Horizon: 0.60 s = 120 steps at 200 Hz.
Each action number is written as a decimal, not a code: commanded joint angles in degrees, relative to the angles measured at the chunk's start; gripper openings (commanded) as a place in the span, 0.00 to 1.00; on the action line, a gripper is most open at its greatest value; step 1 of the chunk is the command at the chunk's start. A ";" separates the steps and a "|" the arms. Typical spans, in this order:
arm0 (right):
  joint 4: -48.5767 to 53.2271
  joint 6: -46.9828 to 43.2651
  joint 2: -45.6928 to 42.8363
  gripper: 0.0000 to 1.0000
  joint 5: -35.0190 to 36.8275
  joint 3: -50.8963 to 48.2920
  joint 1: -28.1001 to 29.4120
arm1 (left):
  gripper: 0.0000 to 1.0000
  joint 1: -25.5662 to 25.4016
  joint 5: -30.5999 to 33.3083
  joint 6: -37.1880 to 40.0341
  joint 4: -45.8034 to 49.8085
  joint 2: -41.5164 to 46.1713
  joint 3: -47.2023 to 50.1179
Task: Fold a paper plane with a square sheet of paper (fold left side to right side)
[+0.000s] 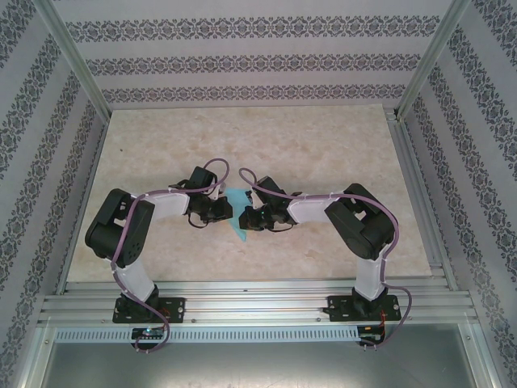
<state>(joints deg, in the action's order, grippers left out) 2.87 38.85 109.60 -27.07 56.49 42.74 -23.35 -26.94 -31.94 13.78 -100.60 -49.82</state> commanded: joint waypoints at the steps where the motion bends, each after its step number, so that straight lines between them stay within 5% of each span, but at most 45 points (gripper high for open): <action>1: 2.35 -1.64 -2.07 0.11 2.18 0.77 0.51 | 0.12 0.40 4.39 2.41 0.70 -3.02 0.50; 120: -6.57 6.45 -3.54 0.12 -2.28 -3.08 4.40 | 0.11 0.38 4.68 2.02 -1.35 -2.94 3.59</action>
<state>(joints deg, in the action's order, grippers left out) -0.75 43.44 104.95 -28.67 55.05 46.78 -23.29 -27.29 -31.48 10.61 -100.73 -48.64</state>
